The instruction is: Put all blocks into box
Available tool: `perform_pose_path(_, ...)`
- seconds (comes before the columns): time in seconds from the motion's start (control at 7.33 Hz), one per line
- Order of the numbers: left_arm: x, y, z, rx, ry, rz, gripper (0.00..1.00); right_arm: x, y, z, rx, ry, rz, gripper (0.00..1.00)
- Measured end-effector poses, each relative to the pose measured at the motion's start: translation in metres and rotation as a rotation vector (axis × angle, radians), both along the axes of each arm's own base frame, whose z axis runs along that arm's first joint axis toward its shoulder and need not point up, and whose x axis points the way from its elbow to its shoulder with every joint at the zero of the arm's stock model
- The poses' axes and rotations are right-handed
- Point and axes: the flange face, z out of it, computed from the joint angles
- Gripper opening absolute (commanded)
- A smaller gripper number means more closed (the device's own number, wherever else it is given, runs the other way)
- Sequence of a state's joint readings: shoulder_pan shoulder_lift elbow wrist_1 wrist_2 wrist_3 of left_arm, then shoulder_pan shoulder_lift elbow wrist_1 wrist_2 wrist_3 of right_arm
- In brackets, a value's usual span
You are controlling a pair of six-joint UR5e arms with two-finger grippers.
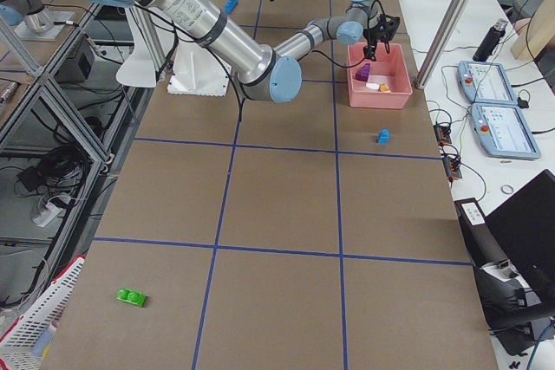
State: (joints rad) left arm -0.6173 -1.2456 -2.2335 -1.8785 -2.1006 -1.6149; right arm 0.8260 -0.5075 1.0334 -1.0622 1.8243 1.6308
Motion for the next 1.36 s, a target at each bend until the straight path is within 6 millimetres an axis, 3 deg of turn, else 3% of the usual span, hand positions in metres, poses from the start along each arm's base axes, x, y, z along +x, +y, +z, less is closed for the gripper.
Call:
perform_pose_path(0.41, -0.046, 0.062, 0.050, -0.244, -0.031, -0.183, 1.00, 0.060, -0.031, -0.003, -0.034, -0.005, 0.014, 1.00)
perform_pose_path(0.55, -0.043, 0.079, 0.063, -0.323, -0.056, -0.226, 1.00, 0.073, -0.034, -0.008, -0.032, -0.021, 0.008, 1.00)
perform_pose_path(0.82, -0.003, 0.120, 0.103, -0.406, -0.096, -0.265, 1.00, 0.087, -0.033, -0.024, 0.007, -0.035, -0.006, 1.00)
perform_pose_path(1.36, 0.011, 0.167, 0.126, -0.496, -0.140, -0.316, 1.00, 0.098, -0.025, -0.043, 0.039, -0.050, -0.020, 1.00)
